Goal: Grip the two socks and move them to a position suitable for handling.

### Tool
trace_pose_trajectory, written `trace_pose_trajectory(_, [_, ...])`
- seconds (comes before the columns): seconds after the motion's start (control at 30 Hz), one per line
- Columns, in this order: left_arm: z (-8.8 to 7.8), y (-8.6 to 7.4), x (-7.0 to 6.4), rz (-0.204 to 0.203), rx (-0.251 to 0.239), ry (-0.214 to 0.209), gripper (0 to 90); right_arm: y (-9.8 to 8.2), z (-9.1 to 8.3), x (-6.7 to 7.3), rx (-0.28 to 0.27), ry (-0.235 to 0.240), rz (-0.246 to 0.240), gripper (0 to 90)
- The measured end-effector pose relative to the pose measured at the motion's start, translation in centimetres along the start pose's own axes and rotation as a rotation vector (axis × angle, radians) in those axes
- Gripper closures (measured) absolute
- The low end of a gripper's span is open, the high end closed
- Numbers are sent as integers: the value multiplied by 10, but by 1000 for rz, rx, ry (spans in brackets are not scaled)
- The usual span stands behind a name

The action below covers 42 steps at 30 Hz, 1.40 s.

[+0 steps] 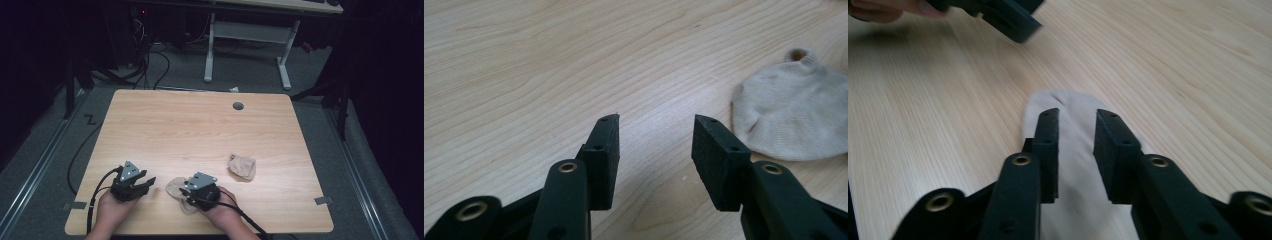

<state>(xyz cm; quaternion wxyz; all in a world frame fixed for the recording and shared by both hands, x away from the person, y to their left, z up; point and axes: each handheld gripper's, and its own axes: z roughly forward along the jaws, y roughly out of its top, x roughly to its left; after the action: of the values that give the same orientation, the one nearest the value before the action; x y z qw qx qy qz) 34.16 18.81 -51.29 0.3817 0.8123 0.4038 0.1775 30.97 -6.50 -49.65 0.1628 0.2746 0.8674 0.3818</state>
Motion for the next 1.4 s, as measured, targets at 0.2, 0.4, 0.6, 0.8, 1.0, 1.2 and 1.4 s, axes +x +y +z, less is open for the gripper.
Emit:
trace_pose_trajectory(0.2, [-5, -4, 13, -51, -5, 9, 546, 7, 46, 6, 105, 3, -37, 552])
trace_pose_trajectory(0.4, [-7, -5, 16, -64, -14, 10, 545, 7, 51, 4, 105, -6, -16, 759])
trace_pose_trajectory(0.6, [-8, -3, 8, -36, -15, 0, 541, 10, 32, -2, 15, -34, 17, 836])
trace_pose_trajectory(0.8, [-4, 2, -11, 14, -12, -39, 532, 1, 5, -18, -66, -54, 72, 833])
trace_pose_trajectory(1.0, [-1, 12, -51, 80, -53, -126, 548, -14, -8, -34, -102, -61, 152, 832])
trace_pose_trajectory(1.2, [14, 21, -89, 135, -42, -257, 687, -23, -13, -37, -116, -78, 181, 824])
trace_pose_trajectory(1.4, [36, 21, -104, 178, 15, -261, 746, -27, -15, -39, -123, -88, 193, 822])
